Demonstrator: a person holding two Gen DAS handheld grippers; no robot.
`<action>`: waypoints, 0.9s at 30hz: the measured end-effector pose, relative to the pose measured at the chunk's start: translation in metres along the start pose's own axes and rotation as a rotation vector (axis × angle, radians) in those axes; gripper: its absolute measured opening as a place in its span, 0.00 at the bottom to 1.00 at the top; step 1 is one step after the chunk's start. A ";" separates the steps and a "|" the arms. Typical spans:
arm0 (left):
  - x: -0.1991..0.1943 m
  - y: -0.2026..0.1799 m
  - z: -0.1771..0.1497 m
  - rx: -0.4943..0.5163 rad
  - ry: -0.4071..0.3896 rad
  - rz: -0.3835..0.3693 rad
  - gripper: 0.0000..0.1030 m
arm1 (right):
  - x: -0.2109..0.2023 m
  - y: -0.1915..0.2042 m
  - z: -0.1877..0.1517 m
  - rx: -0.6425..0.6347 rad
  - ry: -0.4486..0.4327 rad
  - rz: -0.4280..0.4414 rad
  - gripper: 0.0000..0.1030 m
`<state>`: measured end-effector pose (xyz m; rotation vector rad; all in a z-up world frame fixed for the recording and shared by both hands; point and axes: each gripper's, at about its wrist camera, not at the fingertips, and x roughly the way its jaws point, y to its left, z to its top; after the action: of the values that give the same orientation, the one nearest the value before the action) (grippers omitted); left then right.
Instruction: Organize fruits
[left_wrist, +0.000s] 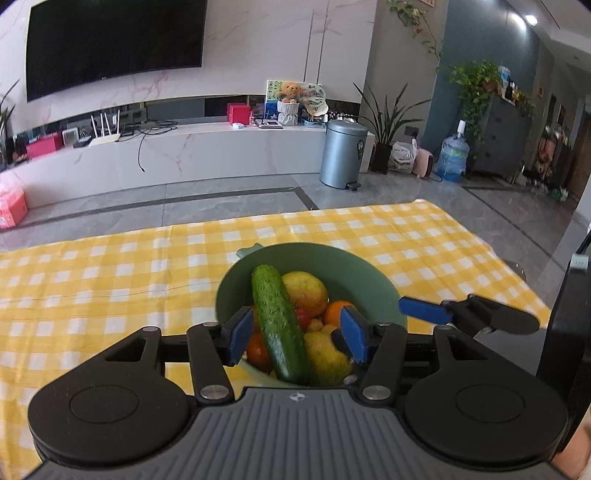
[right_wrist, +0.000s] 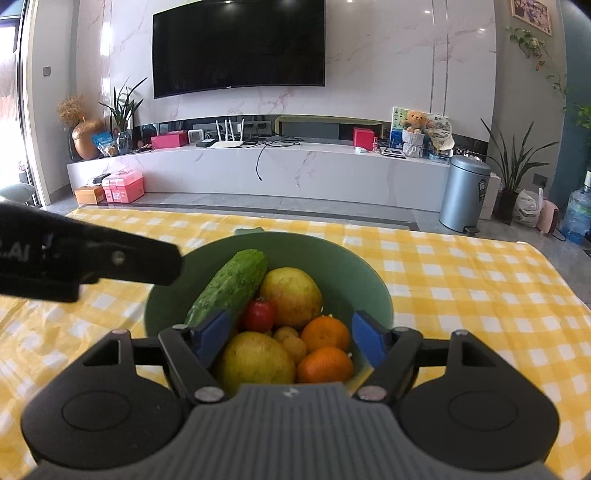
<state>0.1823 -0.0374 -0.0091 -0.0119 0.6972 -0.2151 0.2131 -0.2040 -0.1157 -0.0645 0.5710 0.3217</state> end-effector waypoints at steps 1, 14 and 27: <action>-0.005 -0.001 -0.002 0.007 0.000 0.001 0.62 | -0.005 -0.001 -0.001 0.005 -0.002 -0.003 0.69; -0.047 -0.013 -0.042 0.015 -0.100 0.116 0.76 | -0.091 -0.003 -0.021 0.074 -0.092 -0.023 0.77; -0.040 -0.002 -0.071 0.053 -0.158 0.218 0.86 | -0.144 0.022 -0.043 0.028 -0.177 -0.068 0.96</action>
<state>0.1064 -0.0265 -0.0379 0.0964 0.5302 -0.0222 0.0693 -0.2303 -0.0733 -0.0281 0.3965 0.2500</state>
